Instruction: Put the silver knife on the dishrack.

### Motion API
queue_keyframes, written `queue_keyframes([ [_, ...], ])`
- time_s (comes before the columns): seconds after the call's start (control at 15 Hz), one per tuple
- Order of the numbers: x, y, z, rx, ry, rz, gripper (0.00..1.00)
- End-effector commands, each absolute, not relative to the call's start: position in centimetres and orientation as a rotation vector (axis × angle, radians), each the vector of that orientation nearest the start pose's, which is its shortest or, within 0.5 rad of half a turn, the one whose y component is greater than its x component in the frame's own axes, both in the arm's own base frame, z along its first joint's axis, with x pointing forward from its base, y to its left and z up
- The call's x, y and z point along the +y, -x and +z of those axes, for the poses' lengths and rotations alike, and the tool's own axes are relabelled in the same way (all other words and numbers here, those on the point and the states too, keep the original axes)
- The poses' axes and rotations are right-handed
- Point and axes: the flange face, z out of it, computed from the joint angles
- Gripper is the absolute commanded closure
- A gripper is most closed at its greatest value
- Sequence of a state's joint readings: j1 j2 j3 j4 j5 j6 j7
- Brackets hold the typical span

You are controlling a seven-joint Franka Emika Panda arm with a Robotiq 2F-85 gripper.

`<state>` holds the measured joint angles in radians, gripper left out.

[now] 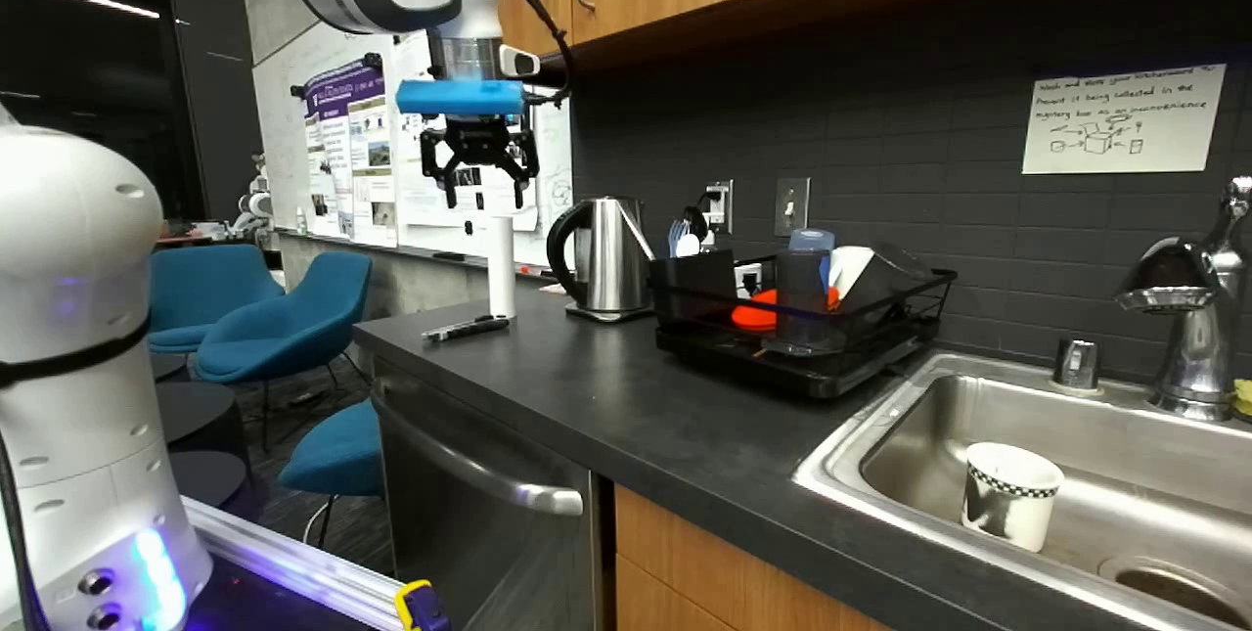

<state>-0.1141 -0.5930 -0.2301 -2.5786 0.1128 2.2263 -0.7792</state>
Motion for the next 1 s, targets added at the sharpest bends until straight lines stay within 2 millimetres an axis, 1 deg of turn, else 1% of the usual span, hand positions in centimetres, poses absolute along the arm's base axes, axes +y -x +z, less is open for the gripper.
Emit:
queue_keyframes([
  [0.0, -11.8, -35.7, 48.3, -0.421, 3.050, -0.397, 0.00],
  [0.33, -10.2, -34.8, 48.0, -0.171, 3.124, -0.263, 0.00],
  [0.6, -9.7, -33.5, 47.8, -0.014, 3.122, -0.143, 0.00],
  [0.93, -9.8, -31.9, 48.6, 0.071, 3.117, -0.085, 0.00],
])
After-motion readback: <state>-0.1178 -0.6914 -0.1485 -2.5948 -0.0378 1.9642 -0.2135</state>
